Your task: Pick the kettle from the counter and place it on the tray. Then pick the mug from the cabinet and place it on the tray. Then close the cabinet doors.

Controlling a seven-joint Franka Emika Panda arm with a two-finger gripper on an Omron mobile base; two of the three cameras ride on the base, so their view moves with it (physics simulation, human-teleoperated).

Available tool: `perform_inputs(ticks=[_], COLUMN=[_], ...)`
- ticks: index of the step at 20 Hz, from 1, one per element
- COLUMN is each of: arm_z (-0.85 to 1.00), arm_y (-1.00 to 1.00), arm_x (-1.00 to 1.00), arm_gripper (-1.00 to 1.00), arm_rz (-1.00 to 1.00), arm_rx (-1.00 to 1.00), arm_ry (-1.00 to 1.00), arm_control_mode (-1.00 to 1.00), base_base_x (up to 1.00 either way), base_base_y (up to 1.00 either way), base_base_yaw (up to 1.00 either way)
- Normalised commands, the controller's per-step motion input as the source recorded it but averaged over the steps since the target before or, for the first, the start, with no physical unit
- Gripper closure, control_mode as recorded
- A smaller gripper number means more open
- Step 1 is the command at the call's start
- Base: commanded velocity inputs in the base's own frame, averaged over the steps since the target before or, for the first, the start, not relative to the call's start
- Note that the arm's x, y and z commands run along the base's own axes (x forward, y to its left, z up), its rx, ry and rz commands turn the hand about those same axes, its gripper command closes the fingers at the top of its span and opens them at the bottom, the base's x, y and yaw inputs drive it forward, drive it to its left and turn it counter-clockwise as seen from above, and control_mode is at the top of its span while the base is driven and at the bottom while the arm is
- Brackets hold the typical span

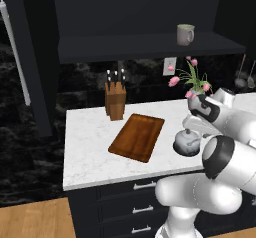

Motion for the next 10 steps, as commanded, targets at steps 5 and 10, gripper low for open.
perform_inputs(ticks=[5, 10], arm_z=[-0.01, 0.07], arm_y=[0.25, 0.14], arm_x=[0.0, -0.07], arm_gripper=[1.0, 1.0], arm_rz=[0.02, 0.03], arm_rx=[-0.04, -0.06], arm_ry=[-0.08, -0.01], arm_control_mode=[-1.0, -1.0], base_base_x=[0.0, 0.0], base_base_y=[0.0, 0.0], base_base_yaw=[0.0, 0.0])
